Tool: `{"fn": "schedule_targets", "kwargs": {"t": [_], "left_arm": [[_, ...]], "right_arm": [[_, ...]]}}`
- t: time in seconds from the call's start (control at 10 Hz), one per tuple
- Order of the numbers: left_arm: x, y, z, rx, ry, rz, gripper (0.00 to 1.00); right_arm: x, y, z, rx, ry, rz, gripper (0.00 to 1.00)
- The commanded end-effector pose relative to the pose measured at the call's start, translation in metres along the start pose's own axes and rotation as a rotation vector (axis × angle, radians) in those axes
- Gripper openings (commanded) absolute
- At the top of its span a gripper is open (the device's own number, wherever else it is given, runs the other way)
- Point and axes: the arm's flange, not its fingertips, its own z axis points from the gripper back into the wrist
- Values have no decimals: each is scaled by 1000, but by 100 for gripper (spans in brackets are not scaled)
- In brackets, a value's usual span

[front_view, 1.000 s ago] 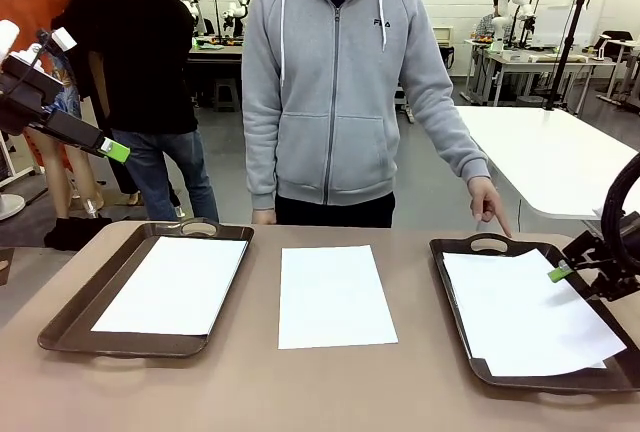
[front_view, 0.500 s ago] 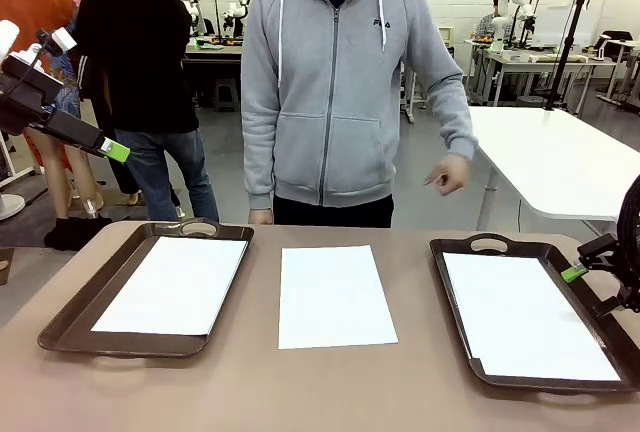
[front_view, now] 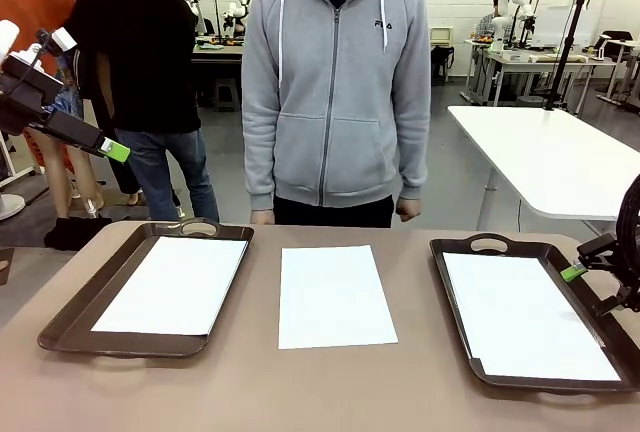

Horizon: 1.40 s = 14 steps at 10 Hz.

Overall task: Sort the A4 documents.
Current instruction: Place the A4 Paper in the designated Handle tray, then receive the A4 Paper.

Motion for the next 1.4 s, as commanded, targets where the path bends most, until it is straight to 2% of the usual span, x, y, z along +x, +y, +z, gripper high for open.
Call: {"fn": "schedule_targets", "kwargs": {"t": [0.0, 1.3], "left_arm": [[0, -1, -1, 4, 4, -2, 100], [0, -1, -1, 4, 4, -2, 100]], "right_arm": [[-1, 0, 0, -1, 12, 3, 100], [-1, 0, 0, -1, 12, 3, 100]]}}
